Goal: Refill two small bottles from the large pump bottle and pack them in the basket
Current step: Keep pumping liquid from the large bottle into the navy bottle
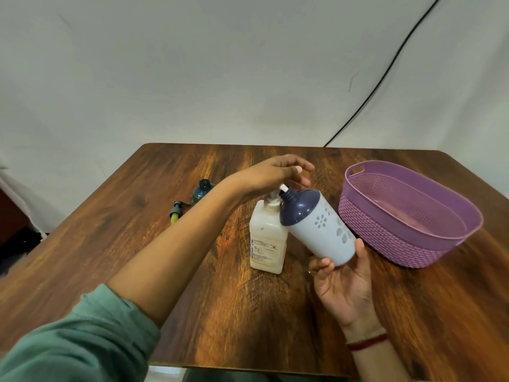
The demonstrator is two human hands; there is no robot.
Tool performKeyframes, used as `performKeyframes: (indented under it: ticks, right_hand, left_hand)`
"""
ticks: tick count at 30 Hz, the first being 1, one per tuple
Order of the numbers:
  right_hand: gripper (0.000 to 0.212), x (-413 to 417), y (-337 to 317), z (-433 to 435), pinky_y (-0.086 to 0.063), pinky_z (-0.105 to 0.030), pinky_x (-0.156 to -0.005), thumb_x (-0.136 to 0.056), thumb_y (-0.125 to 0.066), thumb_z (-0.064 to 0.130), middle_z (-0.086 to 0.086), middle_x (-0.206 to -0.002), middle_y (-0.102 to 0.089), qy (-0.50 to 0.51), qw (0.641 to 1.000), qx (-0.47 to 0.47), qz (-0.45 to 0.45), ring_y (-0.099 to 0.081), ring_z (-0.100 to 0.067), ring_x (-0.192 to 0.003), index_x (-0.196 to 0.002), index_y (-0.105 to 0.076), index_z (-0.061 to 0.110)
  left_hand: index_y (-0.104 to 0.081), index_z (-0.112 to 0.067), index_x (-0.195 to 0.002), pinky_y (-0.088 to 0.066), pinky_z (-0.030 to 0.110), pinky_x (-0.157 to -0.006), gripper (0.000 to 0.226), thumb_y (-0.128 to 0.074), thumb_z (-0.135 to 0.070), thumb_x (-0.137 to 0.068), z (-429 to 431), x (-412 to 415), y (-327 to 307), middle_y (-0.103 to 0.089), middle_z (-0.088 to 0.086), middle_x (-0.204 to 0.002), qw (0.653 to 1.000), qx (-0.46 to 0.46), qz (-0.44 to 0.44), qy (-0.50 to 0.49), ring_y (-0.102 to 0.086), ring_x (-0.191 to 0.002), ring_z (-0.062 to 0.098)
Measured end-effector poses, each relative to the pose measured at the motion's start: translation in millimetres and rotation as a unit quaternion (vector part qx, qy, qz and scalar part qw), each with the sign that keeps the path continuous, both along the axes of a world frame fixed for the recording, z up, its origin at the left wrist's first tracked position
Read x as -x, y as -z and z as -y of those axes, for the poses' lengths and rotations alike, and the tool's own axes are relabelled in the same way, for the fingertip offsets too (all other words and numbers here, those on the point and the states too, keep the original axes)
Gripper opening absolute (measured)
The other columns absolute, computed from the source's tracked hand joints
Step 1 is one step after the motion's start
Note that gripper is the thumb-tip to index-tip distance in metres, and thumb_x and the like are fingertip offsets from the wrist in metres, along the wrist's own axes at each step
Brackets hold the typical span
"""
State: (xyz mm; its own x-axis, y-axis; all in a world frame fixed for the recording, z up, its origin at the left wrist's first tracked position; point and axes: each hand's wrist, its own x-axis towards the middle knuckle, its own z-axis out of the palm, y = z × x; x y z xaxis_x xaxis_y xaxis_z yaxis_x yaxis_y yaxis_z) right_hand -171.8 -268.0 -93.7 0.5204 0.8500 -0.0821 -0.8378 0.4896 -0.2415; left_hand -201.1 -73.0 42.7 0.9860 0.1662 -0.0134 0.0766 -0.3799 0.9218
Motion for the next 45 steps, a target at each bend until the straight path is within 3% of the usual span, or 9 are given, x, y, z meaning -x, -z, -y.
performKeyframes:
  ticks: [3, 7, 9, 18, 23, 28, 37, 41, 45]
  right_hand:
    - [0.084, -1.2, 0.7, -2.1, -0.053, -0.017, -0.046, -0.041, -0.095, 0.029, -0.018, -0.104, -0.064, -0.007, 1.000, -0.005, -0.003, -0.059, -0.013, -0.058, -0.117, -0.063, 0.016]
    - [0.083, -4.3, 5.9, -3.0, -0.054, -0.017, -0.048, -0.046, -0.093, 0.030, -0.019, -0.104, -0.064, -0.010, 1.000, -0.018, -0.010, -0.060, -0.014, -0.059, -0.121, -0.060, 0.017]
    - [0.084, -5.3, 7.2, -1.9, -0.054, -0.017, -0.047, -0.044, -0.094, 0.031, -0.019, -0.104, -0.064, -0.006, 1.000, -0.010, -0.008, -0.060, -0.013, -0.059, -0.120, -0.061, 0.017]
    - [0.081, 0.4, 7.1, -1.4, -0.052, -0.015, -0.046, -0.042, -0.094, 0.032, -0.016, -0.103, -0.063, -0.001, 1.000, -0.008, -0.002, -0.058, -0.012, -0.057, -0.115, -0.065, 0.016]
    - [0.073, 0.9, 6.0, -0.8, -0.052, -0.015, -0.045, -0.040, -0.095, 0.032, -0.016, -0.101, -0.065, 0.000, 1.000, -0.010, 0.006, -0.058, -0.012, -0.056, -0.107, -0.071, 0.013]
    - [0.080, 1.9, 8.3, 0.7, -0.052, -0.015, -0.045, -0.041, -0.095, 0.031, -0.017, -0.100, -0.064, 0.007, 1.000, -0.017, -0.001, -0.059, -0.012, -0.057, -0.114, -0.066, 0.015]
    - [0.094, -3.3, 18.0, 4.9, -0.053, -0.016, -0.047, -0.053, -0.089, 0.035, -0.016, -0.091, -0.063, -0.010, 0.998, -0.050, -0.030, -0.060, -0.012, -0.057, -0.133, -0.042, 0.018]
    - [0.083, -5.2, 25.6, 7.4, -0.056, -0.019, -0.057, -0.075, -0.073, 0.043, -0.018, -0.097, -0.062, -0.067, 0.993, -0.097, -0.029, -0.062, -0.014, -0.068, -0.137, -0.022, 0.022]
    - [0.073, -0.6, 29.7, 10.7, -0.056, -0.021, -0.062, -0.084, -0.061, 0.048, -0.020, -0.103, -0.060, -0.101, 0.987, -0.122, -0.017, -0.062, -0.015, -0.074, -0.134, -0.015, 0.023]
  left_hand:
    - [-0.052, -0.006, -0.123, -0.048, 0.022, -0.089, 0.027, -0.034, -0.008, -0.102, -0.9, -0.2, -2.2, -0.061, 0.011, -0.107, 0.999, -0.008, 0.039, -0.003, -0.059, -0.099, 0.013]
    - [-0.054, -0.011, -0.116, -0.043, 0.042, -0.097, 0.029, -0.029, -0.006, -0.102, 1.8, -3.4, 9.8, -0.062, 0.007, -0.098, 1.000, 0.028, -0.004, 0.006, -0.057, -0.097, 0.016]
    - [-0.054, -0.013, -0.115, -0.042, 0.044, -0.098, 0.030, -0.029, -0.006, -0.102, 2.4, -3.8, 12.1, -0.063, 0.006, -0.095, 0.999, 0.040, -0.013, 0.004, -0.058, -0.094, 0.015]
    - [-0.055, -0.006, -0.121, -0.044, 0.041, -0.098, 0.029, -0.033, -0.010, -0.102, 1.3, -0.4, -0.1, -0.063, 0.015, -0.108, 1.000, -0.002, 0.004, -0.012, -0.059, -0.105, 0.029]
    - [-0.056, -0.004, -0.119, -0.048, 0.028, -0.091, 0.028, -0.035, -0.012, -0.102, 1.3, 0.2, -2.8, -0.063, 0.010, -0.104, 1.000, -0.004, 0.010, 0.000, -0.059, -0.098, 0.019]
    - [-0.057, 0.002, -0.116, -0.052, 0.016, -0.077, 0.028, -0.038, -0.013, -0.102, 4.2, 0.5, -0.6, -0.063, 0.010, -0.098, 0.996, 0.042, 0.074, -0.037, -0.062, -0.087, 0.013]
    - [-0.061, 0.002, -0.101, -0.052, 0.016, -0.074, 0.031, -0.037, -0.016, -0.102, 11.3, 5.2, 3.5, -0.064, 0.013, -0.084, 0.963, 0.103, 0.217, -0.125, -0.065, -0.074, 0.008]
    - [-0.062, -0.001, -0.093, -0.053, 0.020, -0.075, 0.028, -0.038, -0.011, -0.102, 13.4, 13.0, 3.2, -0.062, 0.012, -0.079, 0.937, 0.133, 0.279, -0.161, -0.065, -0.072, 0.009]
    - [-0.062, -0.006, -0.088, -0.054, 0.024, -0.075, 0.024, -0.040, -0.006, -0.100, 14.2, 31.9, 10.4, -0.063, 0.006, -0.078, 0.899, 0.177, 0.337, -0.214, -0.063, -0.074, 0.011]
